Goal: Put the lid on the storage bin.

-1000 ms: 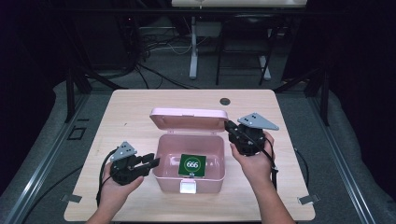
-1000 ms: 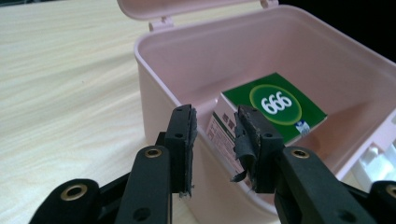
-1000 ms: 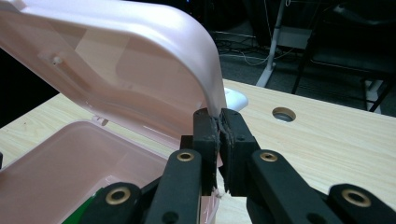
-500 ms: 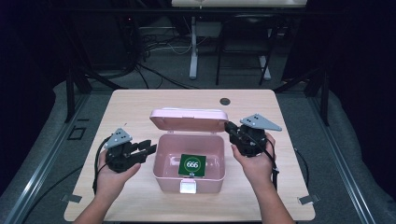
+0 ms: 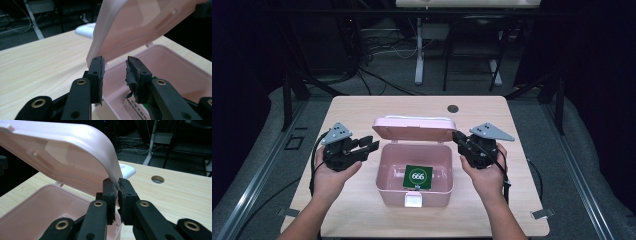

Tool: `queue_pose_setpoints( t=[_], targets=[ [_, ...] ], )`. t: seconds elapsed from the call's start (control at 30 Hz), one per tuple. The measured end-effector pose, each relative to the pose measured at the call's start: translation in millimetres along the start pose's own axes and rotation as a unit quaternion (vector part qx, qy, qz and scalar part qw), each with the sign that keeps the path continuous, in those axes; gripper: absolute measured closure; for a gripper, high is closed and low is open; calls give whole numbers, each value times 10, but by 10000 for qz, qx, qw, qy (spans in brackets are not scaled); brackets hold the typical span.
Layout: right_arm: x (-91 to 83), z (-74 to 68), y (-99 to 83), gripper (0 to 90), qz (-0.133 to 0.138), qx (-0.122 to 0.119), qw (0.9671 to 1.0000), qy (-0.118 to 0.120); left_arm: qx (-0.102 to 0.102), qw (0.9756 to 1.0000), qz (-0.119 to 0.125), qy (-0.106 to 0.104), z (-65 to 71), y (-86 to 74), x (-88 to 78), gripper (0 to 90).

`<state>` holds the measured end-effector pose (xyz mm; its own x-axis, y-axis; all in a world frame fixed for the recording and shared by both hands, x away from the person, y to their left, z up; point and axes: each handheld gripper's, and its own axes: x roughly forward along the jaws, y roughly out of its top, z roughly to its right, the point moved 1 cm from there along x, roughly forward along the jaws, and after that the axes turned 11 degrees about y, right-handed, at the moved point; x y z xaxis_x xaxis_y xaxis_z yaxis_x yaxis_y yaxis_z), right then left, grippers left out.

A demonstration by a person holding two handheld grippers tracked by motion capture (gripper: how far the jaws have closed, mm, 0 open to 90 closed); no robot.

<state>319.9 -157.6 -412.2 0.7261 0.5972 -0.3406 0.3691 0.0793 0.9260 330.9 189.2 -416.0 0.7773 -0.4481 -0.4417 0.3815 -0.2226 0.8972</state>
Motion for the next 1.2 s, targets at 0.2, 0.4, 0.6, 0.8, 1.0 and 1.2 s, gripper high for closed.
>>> queue_pose_setpoints(
  t=[0.2, 0.4, 0.6, 0.8, 1.0, 1.2],
  targets=[
    [-5, 1, -4, 844, -10, 17, 10000, 20, 3, 9999, 87, 62, -6, 126, 25, 669],
    [-7, 4, -7, 844, -10, 23, 10000, 32, 23, 9998, 143, 140, -34, 205, 42, 711],
    [-7, 4, -13, 843, 3, 24, 10000, 38, 40, 9997, 196, 160, -37, 273, 44, 751],
    [-9, 12, -15, 841, -4, 48, 10000, 58, 83, 9996, 168, 216, -7, 287, 60, 783],
    [-12, 29, -13, 835, -10, 101, 9999, 122, 108, 9996, 138, 237, 1, 291, 62, 786],
    [-27, 44, -20, 837, -16, 147, 9998, 163, 97, 9996, 115, 222, -5, 299, 68, 787]
  ],
)
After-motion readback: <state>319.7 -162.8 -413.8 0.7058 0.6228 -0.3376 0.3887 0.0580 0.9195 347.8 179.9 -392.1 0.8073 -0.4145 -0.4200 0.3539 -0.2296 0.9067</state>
